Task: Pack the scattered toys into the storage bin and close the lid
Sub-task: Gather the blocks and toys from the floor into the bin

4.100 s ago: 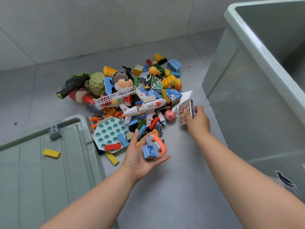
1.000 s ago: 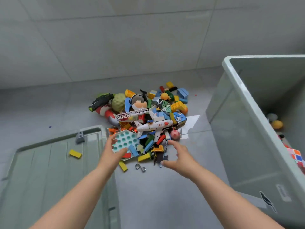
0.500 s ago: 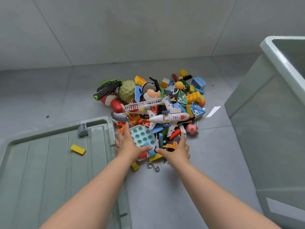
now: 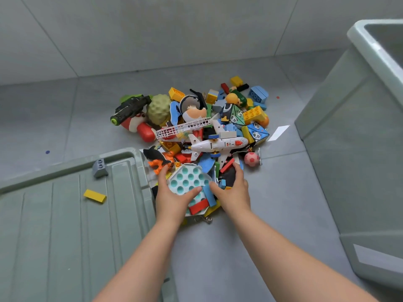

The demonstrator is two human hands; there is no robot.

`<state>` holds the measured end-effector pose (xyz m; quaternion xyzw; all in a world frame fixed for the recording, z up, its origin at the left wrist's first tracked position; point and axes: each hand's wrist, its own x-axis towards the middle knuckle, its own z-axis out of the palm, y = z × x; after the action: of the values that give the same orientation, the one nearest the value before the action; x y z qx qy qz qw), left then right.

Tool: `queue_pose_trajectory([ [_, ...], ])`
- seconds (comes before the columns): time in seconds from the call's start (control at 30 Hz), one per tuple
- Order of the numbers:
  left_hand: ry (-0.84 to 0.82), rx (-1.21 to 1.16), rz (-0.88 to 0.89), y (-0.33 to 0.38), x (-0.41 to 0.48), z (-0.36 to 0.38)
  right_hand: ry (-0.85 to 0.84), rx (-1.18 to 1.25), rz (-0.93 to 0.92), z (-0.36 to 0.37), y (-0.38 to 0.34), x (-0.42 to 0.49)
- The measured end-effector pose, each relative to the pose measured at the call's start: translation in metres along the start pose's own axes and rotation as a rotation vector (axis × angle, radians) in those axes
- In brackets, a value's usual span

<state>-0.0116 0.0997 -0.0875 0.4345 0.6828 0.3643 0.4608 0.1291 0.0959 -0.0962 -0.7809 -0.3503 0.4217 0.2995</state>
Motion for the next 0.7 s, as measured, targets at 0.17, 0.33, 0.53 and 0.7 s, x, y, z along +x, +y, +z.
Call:
queue_pose_trajectory([
  [0.17, -0.022, -0.036, 0.035, 0.002, -0.012, 0.001, -0.038, 0.151, -0.051, -0.01, 0.011, -0.009],
  [0.33, 0.026, -0.172, -0.002, 0.018, -0.026, -0.006, 0.022, 0.334, -0.092, -0.019, 0.003, -0.028],
  [0.53, 0.005, -0.436, -0.066, 0.069, -0.054, -0.011, 0.145, 0.331, -0.174, -0.061, -0.044, -0.061],
  [0.7, -0.065, -0.598, -0.038, 0.148, -0.083, -0.013, 0.174, 0.324, -0.355, -0.13, -0.105, -0.095],
])
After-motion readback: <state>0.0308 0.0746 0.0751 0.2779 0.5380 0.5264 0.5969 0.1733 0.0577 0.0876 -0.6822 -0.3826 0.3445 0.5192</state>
